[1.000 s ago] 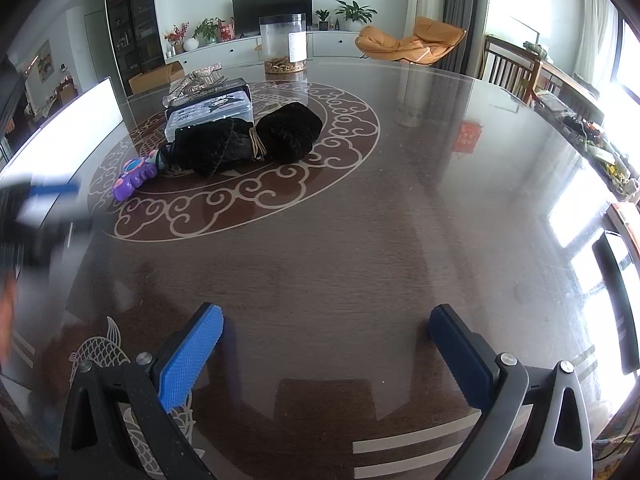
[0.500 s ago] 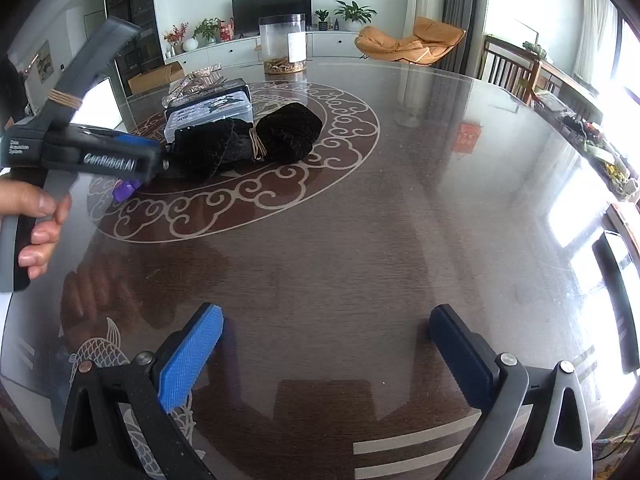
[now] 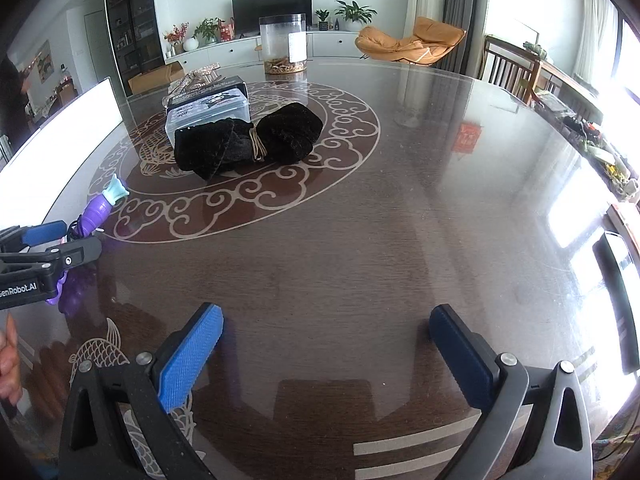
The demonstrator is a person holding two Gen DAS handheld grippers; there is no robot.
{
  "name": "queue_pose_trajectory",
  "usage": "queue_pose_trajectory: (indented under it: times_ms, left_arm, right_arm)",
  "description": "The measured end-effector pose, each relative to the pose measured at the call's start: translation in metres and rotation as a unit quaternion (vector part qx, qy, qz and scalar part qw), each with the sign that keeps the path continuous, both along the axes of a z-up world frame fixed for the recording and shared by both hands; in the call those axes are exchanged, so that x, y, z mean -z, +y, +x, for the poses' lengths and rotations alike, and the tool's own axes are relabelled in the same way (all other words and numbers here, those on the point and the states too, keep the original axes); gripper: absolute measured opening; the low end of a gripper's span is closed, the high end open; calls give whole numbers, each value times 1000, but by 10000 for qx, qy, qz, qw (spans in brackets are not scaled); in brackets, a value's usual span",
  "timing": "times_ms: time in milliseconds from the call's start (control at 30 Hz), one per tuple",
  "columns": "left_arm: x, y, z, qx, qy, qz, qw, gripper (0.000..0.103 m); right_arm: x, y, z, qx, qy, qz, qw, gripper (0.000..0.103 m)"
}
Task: Organize objects
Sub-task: 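Grasp the purple butterfly toy wand with the left gripper and lift, then grasp the black plush toy with the right gripper while the left gripper holds the wand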
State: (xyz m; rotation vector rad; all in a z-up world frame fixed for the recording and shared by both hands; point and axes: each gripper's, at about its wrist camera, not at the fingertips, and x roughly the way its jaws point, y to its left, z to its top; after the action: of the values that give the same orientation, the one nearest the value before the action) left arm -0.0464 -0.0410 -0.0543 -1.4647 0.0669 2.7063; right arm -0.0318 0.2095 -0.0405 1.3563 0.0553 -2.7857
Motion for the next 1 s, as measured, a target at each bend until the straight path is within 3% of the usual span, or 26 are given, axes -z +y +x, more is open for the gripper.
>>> queue_pose_trajectory:
  times_ms: [133, 467, 567, 700, 800, 867, 900, 933, 1000]
  left_arm:
    - [3, -15, -4, -226, 45, 49, 9997, 103]
    - [-2, -11, 0, -259, 89, 16, 9996, 103]
    - [-2, -11, 0, -266, 92, 21, 9996, 103]
    - [-2, -11, 0, -267, 92, 20, 9996, 103]
    - [-2, -11, 0, -264, 91, 19, 9996, 103]
    - [-2, -11, 0, -267, 92, 20, 9996, 103]
    - [-2, -10, 0, -268, 94, 22, 9996, 103]
    - [-2, -11, 0, -268, 92, 19, 9996, 103]
    - [-2, -11, 0, -269, 94, 23, 9996, 103]
  right_arm:
    - [0, 0, 0, -11, 2, -5, 10000, 103]
    - [-2, 1, -1, -13, -49, -92, 9999, 103]
    - [-13, 17, -17, 220, -314, -1196, 9921, 103]
    - [-30, 29, -66, 872, -509, -2701, 9575, 103]
    - [-28, 18, -115, 1080, -801, -3234, 9366, 103]
    - [-20, 7, -143, 1270, -1043, -3238, 9317, 101]
    - [-14, -1, -156, 1338, -1204, -3142, 9322, 98]
    - [-18, -9, -163, 1314, -1102, -2808, 9443, 96]
    - [-18, -35, -174, 877, -1213, -2004, 9682, 71]
